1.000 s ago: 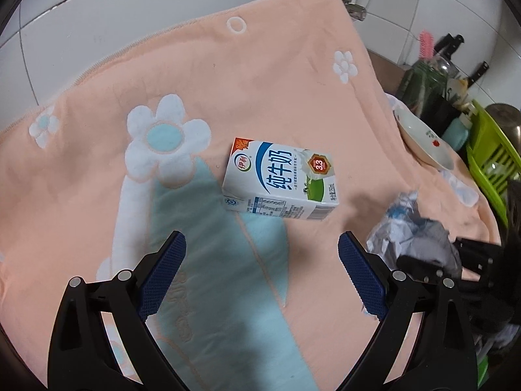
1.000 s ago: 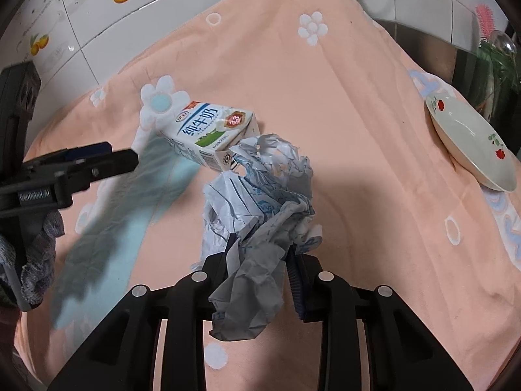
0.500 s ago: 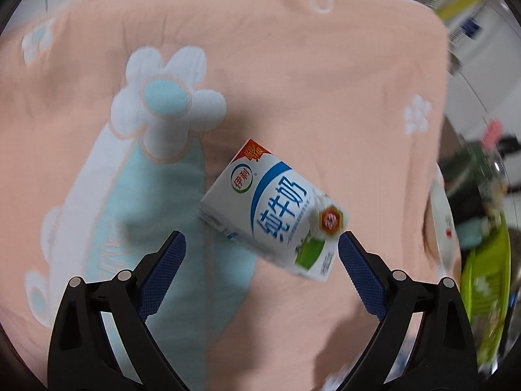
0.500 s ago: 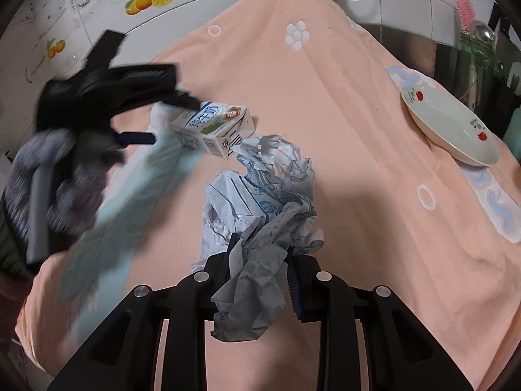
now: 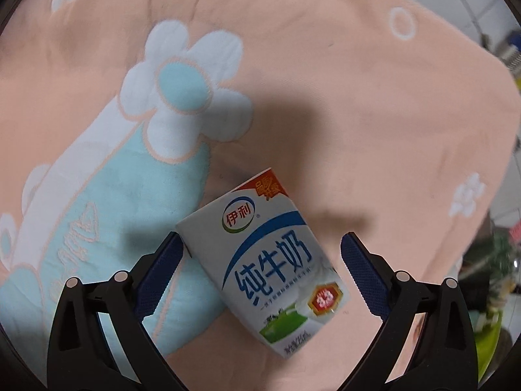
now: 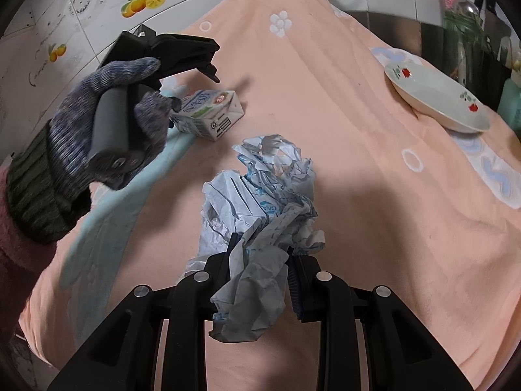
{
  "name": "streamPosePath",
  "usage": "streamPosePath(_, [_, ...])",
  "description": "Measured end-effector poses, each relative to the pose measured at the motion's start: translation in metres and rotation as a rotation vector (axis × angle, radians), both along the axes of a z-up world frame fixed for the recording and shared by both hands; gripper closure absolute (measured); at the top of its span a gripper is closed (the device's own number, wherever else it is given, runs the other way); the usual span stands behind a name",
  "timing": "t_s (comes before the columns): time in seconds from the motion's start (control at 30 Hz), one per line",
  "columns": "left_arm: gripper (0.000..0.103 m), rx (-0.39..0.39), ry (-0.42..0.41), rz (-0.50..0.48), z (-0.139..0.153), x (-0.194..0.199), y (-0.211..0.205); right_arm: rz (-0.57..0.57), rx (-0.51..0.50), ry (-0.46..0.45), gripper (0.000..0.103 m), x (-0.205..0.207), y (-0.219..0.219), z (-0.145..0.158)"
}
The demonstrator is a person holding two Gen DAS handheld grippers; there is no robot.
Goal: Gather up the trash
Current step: 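Grasp the small white milk carton with the left tool while the right tool holds the foil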
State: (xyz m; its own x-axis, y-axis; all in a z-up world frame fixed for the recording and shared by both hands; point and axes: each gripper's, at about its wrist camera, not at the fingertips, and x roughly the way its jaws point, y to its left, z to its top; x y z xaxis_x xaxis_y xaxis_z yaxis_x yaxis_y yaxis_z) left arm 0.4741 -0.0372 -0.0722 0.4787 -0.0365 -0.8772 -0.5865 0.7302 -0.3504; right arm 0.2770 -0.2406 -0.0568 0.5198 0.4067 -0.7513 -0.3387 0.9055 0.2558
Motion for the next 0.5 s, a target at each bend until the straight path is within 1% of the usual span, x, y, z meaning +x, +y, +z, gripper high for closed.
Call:
streamPosePath(0.07, [0.007, -0.017, 0.024, 0.035, -0.007, 0.0, -0.001, -0.002, 0.008, 0.005, 0.077, -0.002, -0.002, -0.001])
streamPosePath(0.13, [0.007, -0.044, 0.039, 0.051, -0.014, -0.001, -0.001, -0.001, 0.004, 0.007, 0.077, -0.003, -0.003, -0.002])
streamPosePath(0.17, [0.007, -0.039, 0.033, 0.054, -0.014, -0.002, -0.002, -0.001, 0.003, 0.008, 0.077, -0.003, -0.004, -0.003])
streamPosePath(0.23, [0.008, -0.013, 0.029, 0.036, -0.012, -0.001, -0.007, -0.004, 0.005, 0.008, 0.077, -0.004, -0.005, -0.003])
streamPosePath(0.27, [0.012, -0.017, 0.024, 0.026, -0.012, -0.001, -0.008, -0.005, 0.008, 0.007, 0.077, -0.004, -0.006, -0.003])
streamPosePath(0.33, [0.014, -0.012, 0.016, 0.015, -0.01, -0.002, -0.009, -0.006, 0.008, 0.006, 0.077, -0.006, -0.006, -0.002])
streamPosePath(0.43, [0.021, 0.004, 0.001, -0.006, -0.005, -0.009, -0.013, -0.007, 0.007, 0.005, 0.077, -0.006, -0.006, -0.002])
streamPosePath(0.5, [0.025, 0.013, -0.013, -0.043, 0.0, -0.014, -0.017, -0.01, 0.008, 0.003, 0.077, -0.007, -0.007, 0.0])
